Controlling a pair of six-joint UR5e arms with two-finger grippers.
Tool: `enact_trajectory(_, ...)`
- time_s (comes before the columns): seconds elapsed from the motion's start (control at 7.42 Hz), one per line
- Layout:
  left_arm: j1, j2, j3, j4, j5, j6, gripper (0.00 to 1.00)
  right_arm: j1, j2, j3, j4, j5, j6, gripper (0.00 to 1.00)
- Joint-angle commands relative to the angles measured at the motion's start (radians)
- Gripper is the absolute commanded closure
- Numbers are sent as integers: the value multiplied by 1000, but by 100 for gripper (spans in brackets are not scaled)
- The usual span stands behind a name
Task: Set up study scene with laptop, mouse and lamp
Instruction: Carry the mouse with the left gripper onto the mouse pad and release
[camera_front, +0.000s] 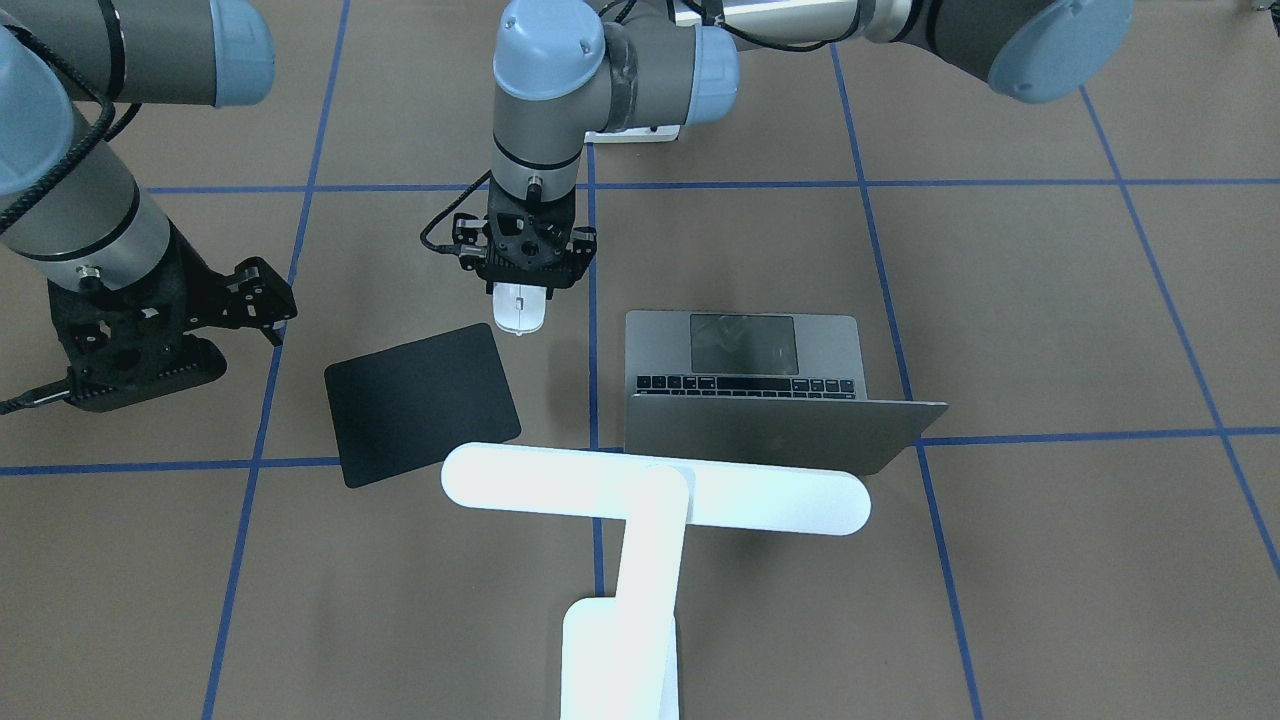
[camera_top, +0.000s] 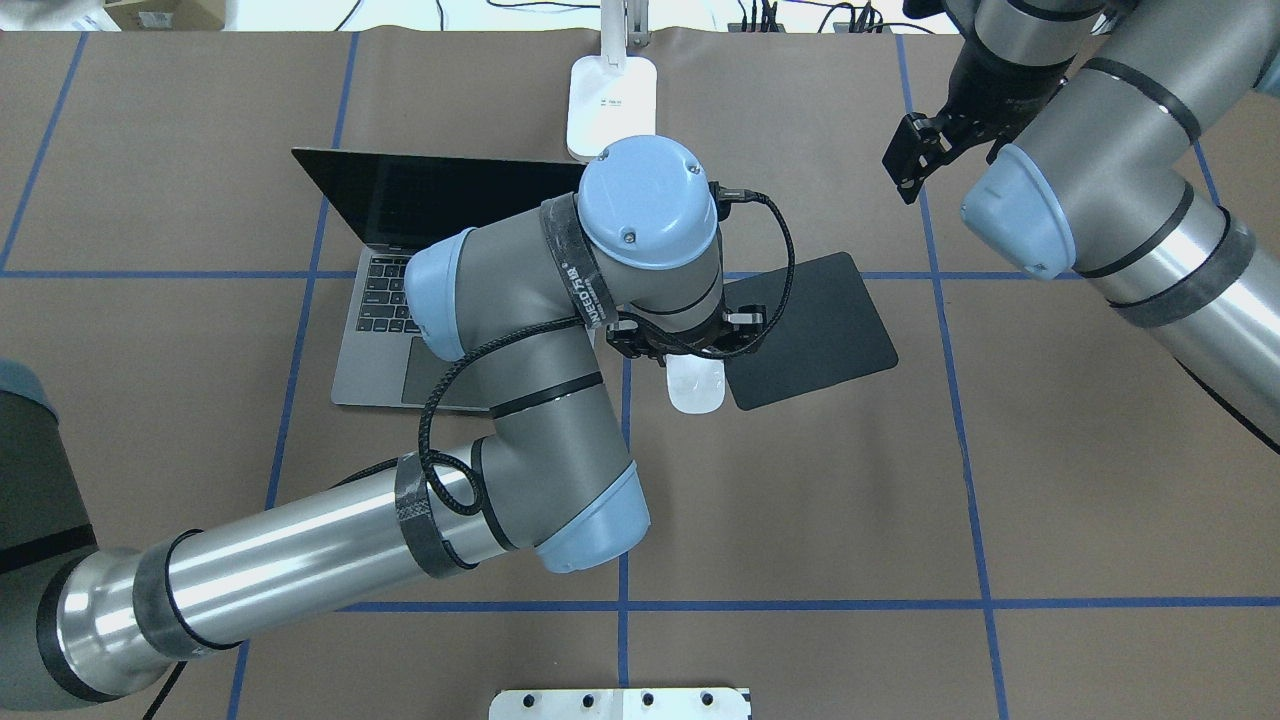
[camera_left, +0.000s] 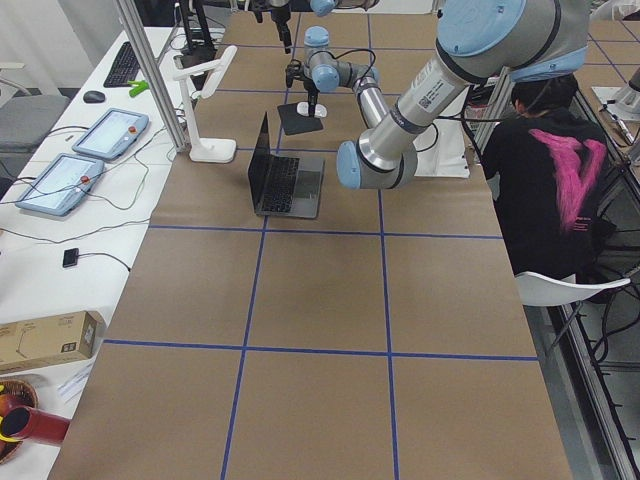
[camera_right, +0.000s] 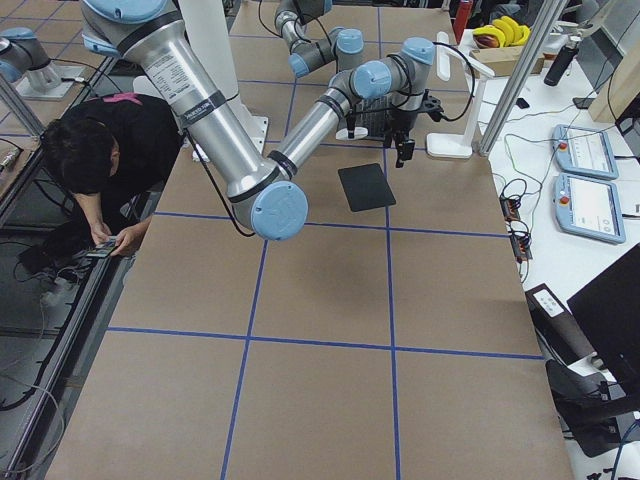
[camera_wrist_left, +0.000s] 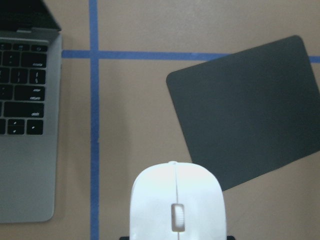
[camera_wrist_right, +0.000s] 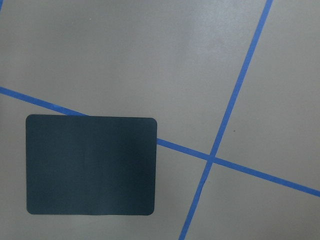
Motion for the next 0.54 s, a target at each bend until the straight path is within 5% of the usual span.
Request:
enact_trajectory(0.0, -21, -23, 88, -86, -1, -5, 38, 25, -9, 0, -5, 2, -13, 0)
enact_trajectory(0.4, -27, -23, 172, -201, 0, -28, 38, 37, -19, 9, -9, 6, -13, 0)
